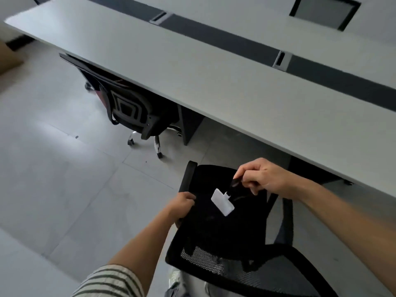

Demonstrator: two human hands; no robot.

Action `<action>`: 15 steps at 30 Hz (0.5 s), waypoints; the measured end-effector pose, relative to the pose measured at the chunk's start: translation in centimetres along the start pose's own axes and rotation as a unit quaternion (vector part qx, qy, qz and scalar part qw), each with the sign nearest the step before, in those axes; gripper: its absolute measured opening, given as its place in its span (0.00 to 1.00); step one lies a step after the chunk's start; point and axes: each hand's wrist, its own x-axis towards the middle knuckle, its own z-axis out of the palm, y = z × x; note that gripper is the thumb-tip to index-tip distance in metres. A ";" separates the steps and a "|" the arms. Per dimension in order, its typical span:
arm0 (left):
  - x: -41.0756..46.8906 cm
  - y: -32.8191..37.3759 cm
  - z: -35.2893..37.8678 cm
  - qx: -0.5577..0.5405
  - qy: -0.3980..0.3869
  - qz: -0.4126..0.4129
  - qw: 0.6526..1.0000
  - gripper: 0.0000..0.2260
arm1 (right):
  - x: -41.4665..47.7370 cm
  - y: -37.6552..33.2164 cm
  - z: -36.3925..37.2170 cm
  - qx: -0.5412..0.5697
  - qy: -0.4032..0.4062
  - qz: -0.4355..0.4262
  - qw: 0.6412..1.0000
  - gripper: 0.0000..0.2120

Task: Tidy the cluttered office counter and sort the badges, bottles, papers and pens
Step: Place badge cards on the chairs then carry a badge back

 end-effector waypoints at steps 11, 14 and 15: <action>-5.3 6.6 -2.4 -0.253 -0.247 0.050 0.934 0.18 | -9.4 -8.7 -1.0 0.186 0.124 -0.125 0.967 0.22; -7.0 8.4 -3.1 -0.298 -0.342 0.050 0.890 0.14 | -10.4 -8.6 -1.7 0.205 0.156 -0.138 0.956 0.20; -7.5 9.0 -3.2 -0.297 -0.353 0.057 0.885 0.13 | -10.9 -8.4 -1.8 0.211 0.162 -0.140 0.954 0.20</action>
